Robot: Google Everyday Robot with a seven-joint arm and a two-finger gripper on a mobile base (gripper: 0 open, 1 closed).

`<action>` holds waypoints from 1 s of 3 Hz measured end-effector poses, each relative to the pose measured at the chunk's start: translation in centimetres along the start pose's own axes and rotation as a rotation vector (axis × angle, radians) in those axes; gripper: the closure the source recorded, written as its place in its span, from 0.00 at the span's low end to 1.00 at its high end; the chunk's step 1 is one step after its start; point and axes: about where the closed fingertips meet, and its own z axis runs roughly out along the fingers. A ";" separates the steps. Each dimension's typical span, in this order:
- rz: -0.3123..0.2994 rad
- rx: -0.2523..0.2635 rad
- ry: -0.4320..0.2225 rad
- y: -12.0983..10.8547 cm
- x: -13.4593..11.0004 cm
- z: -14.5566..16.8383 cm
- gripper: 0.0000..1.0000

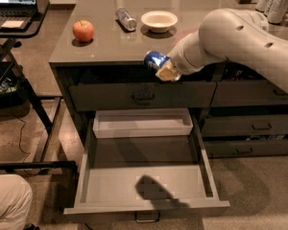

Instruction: Pick pepsi can from middle drawer and place on counter

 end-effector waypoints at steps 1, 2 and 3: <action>0.044 0.014 -0.055 -1.7 -2.1 0.9 1.00; 0.085 0.018 -0.100 -3.0 -4.3 2.3 1.00; 0.147 0.028 -0.121 -4.3 -5.8 4.0 1.00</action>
Offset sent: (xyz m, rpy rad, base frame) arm 0.0728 0.0421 0.0345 0.1957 -0.0453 -0.0556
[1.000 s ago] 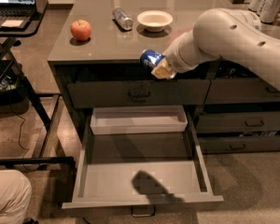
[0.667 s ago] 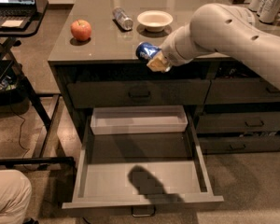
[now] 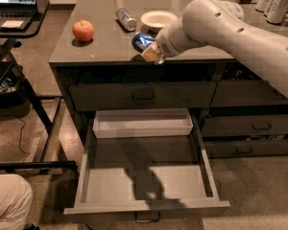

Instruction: Pick pepsi can from middle drawer and place on counter

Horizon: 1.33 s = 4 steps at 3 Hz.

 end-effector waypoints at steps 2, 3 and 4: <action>0.111 0.023 -0.023 -1.4 -1.5 3.6 0.81; 0.135 0.025 -0.031 -1.7 -2.0 4.6 0.58; 0.145 0.015 -0.035 -1.6 -2.7 5.2 0.35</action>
Offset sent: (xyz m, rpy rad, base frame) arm 0.0565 0.0231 -0.0086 0.1249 0.0298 -0.1164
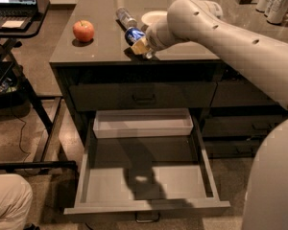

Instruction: Pick pepsi can from middle drawer and place on counter

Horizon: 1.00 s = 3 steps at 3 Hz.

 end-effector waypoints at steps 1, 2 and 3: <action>0.007 -0.002 -0.001 0.1 -0.4 0.3 0.11; 0.007 -0.002 -0.001 0.1 -0.4 0.3 0.00; 0.007 -0.002 -0.001 0.1 -0.4 0.3 0.00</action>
Offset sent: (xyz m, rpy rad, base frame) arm 0.0026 0.0039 0.0013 0.0053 0.0035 -0.0020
